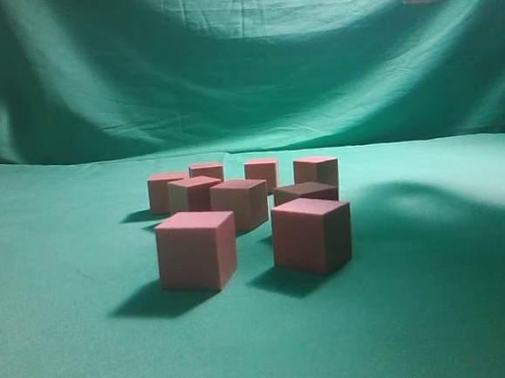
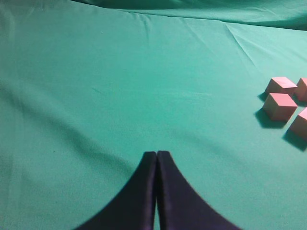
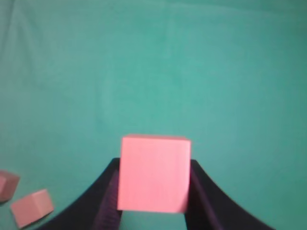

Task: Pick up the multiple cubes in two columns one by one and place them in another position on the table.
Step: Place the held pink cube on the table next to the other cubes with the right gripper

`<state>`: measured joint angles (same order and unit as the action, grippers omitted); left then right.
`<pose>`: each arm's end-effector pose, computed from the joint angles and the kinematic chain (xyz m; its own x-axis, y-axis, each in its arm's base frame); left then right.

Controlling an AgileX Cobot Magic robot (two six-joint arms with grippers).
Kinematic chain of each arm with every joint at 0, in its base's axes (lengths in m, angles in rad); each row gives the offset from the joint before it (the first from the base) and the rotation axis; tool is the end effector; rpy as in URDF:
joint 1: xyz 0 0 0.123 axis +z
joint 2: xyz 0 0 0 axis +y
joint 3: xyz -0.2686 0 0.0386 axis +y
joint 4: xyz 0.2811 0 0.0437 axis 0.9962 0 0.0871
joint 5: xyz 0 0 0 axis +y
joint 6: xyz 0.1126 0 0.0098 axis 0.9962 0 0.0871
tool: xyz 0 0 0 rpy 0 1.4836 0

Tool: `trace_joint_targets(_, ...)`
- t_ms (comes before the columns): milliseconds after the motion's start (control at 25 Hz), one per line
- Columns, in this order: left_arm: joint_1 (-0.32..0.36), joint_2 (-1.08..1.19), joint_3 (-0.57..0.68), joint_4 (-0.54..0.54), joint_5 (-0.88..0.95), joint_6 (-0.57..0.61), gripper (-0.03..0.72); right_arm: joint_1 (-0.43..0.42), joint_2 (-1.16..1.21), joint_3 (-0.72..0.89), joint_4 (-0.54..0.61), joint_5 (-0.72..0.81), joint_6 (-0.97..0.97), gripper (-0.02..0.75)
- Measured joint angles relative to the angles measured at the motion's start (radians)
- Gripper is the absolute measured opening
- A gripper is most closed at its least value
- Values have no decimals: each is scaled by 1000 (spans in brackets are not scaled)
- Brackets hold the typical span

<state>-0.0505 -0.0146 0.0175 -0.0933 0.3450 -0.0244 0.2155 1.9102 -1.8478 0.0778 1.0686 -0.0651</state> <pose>0.1209 -0.0097 0.1715 -0.2635 -0.0988 -0.9596 0.0517 0.9919 -0.1163 0.4535 0.1071 0.2921 -0.8366 -0.2113 -0.5055 -0.2701 0.9618 0.0449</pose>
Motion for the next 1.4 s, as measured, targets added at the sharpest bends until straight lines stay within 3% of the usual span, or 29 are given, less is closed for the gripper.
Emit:
trace_joint_targets(360,0,0,0,0,0,0,0,247,-204,383,2,-125,0,267)
trace_joint_targets(640,0,0,0,0,0,0,0,487,-206,402,5,-152,0,267)
trace_joint_targets(920,0,0,0,0,0,0,0,657,-206,403,7,-224,0,267)
trace_joint_targets(1160,0,0,0,0,0,0,0,750,-127,403,11,-247,0,267)
trace_joint_targets(1400,0,0,0,0,0,0,0,781,-36,403,27,-245,0,267)
